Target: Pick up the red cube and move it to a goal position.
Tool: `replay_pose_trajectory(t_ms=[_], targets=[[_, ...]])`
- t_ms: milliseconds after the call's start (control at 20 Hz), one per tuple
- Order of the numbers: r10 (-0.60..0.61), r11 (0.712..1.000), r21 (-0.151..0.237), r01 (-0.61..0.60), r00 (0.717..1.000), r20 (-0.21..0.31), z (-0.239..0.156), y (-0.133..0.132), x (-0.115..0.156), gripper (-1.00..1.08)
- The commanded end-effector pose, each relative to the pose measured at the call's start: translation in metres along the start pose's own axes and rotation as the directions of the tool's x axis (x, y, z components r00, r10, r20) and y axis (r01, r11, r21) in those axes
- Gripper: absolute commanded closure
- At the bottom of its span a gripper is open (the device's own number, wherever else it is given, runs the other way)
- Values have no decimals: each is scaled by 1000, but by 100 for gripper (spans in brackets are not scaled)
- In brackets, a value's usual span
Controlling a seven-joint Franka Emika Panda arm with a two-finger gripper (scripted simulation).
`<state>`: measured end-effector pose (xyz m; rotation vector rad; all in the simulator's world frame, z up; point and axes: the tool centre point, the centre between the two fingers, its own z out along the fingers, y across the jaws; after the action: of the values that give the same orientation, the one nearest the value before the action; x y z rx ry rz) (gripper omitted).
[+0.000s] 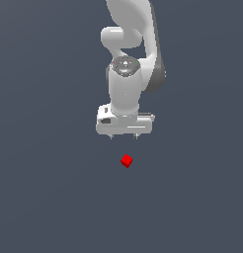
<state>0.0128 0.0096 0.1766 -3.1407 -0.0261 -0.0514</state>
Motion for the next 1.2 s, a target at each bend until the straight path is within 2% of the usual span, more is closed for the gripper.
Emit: replay_pose_trajectory(t_ms=[0, 350, 700, 950, 1150], targets=[[0, 1000, 0, 0, 1000, 0, 0, 0, 0, -92], [31, 1000, -1, -31, 1000, 2, 8, -1, 1, -92], [125, 992, -4, -125, 992, 6, 32, -5, 5, -92], [234, 972, -7, -234, 972, 11, 61, -9, 10, -92], [339, 941, -11, -338, 941, 15, 89, -12, 16, -92]])
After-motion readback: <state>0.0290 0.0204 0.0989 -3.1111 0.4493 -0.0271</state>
